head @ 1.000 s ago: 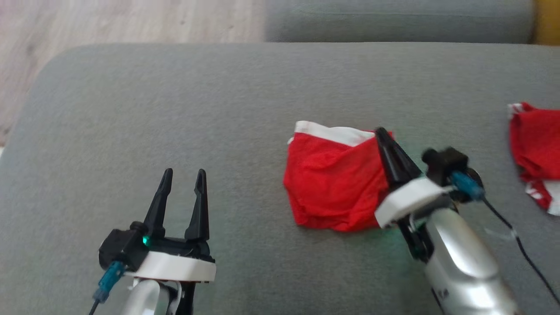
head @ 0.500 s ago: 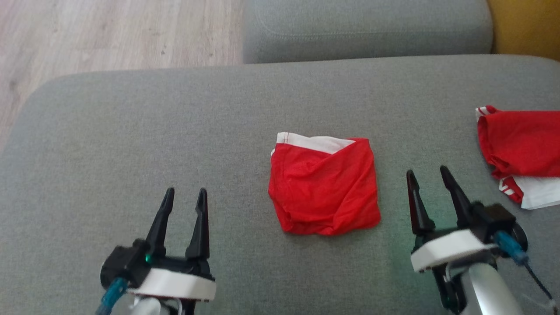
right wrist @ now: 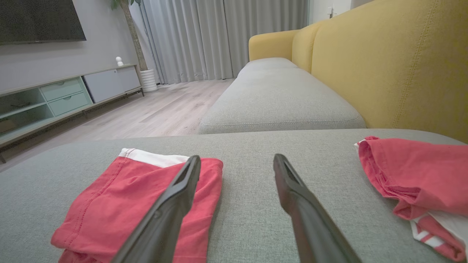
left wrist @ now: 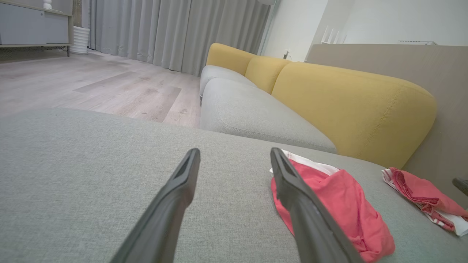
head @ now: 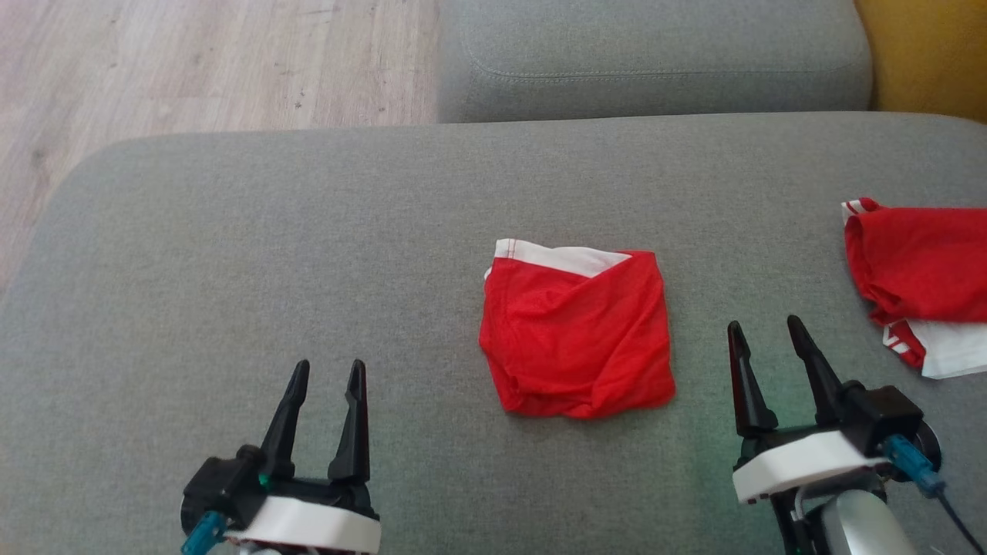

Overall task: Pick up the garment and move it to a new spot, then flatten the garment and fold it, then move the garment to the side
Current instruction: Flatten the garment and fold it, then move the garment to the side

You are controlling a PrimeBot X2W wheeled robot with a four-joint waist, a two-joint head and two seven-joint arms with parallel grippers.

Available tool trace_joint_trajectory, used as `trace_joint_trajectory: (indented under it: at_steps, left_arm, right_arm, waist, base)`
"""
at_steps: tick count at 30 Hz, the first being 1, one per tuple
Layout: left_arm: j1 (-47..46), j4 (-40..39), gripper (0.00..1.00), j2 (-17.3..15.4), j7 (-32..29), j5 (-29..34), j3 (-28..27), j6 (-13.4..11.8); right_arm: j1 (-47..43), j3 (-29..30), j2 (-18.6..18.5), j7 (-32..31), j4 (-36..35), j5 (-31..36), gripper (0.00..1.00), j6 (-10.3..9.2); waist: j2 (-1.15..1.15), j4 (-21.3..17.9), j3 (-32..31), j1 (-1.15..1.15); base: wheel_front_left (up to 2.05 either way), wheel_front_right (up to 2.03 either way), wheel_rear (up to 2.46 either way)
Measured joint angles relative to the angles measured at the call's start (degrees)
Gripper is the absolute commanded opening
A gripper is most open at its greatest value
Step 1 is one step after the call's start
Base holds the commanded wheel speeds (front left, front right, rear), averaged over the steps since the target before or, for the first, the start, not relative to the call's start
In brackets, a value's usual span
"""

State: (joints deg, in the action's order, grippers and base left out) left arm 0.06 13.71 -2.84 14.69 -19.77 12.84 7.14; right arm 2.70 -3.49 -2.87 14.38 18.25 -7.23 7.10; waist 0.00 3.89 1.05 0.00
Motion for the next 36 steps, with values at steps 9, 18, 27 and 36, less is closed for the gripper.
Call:
trace_joint_trajectory:
  at_steps: [9,18,27,36]
  left_arm:
    - [-0.85,-1.45,1.0,0.0,0.0,-0.49,0.11,0.01]
    - [-4.23,-2.12,1.0,0.01,0.01,-0.47,1.96,0.02]
    - [-4.58,-1.43,1.0,0.01,0.01,-0.32,3.56,0.02]
    - [-4.56,-1.11,1.0,0.02,0.01,-0.34,3.79,0.03]
  right_arm:
    - [0.21,0.69,0.05,0.0,2.99,-0.94,1.0,0.0]
    - [7.16,-4.11,0.03,-3.34,13.15,-2.5,1.0,0.0]
    - [13.78,-7.44,-0.01,-10.17,21.47,-7.49,1.0,0.0]
    - [17.17,-8.76,-0.16,-11.55,26.11,-12.02,1.0,0.0]
  waist:
    - [0.0,0.8,1.84,0.0]
    - [0.0,2.69,5.79,0.01]
    - [0.0,5.13,6.94,0.01]
    - [0.0,6.13,6.47,0.0]
  base:
    - [0.0,0.0,0.0]
    - [0.0,0.0,0.0]
    - [0.0,0.0,0.0]
    - [0.0,0.0,0.0]
